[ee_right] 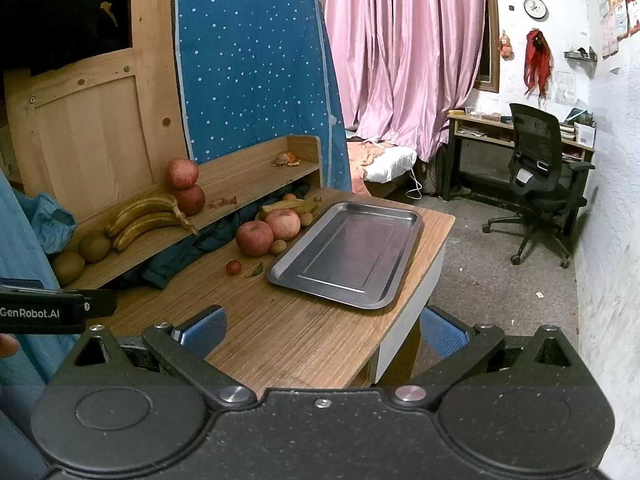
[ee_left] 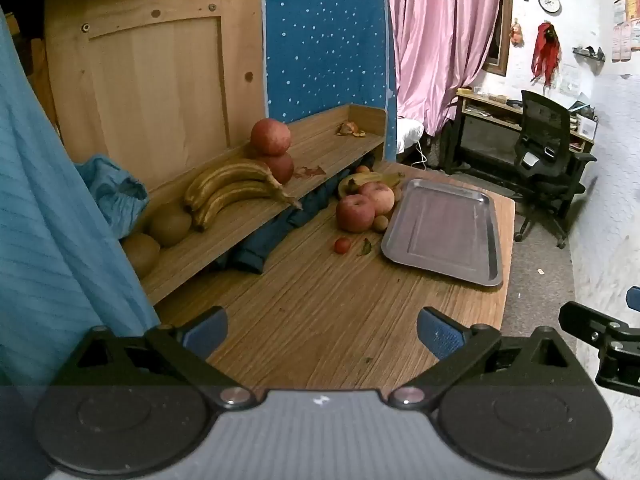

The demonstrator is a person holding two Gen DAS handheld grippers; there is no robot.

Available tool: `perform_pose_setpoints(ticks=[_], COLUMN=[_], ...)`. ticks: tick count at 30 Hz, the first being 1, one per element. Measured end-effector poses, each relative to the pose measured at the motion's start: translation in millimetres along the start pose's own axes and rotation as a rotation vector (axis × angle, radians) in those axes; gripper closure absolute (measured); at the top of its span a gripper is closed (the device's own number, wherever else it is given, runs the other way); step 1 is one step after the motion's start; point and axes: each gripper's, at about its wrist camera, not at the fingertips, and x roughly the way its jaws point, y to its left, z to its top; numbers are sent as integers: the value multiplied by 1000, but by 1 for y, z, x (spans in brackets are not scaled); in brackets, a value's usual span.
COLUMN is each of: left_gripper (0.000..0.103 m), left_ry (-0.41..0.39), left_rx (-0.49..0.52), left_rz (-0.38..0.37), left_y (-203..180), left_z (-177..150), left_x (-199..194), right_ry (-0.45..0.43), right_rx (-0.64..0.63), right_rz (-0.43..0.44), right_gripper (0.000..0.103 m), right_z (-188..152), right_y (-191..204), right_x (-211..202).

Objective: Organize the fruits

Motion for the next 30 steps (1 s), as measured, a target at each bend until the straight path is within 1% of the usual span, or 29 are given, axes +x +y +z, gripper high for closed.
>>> perform_pose_setpoints(ticks=[14,22,26,30], left_gripper=[0,0,0,0], left_ry=[6,24,29,39], left_rx=[0,-4,-8,-13], left_rz=[1,15,20,23], left_y=[2,-2,-3,-5], left_z=[-1,-2,-2,0], left_x=[2,5,6,7], right_ry=[3,5,7,11], right_rx=[1,2,2,2], right_rz=[1,0,0,0], right_gripper=[1,1,1,1], right_z=[-1,1,7,-1], right_y=[-2,-3,0,-3], right_x=[2,4,2,8])
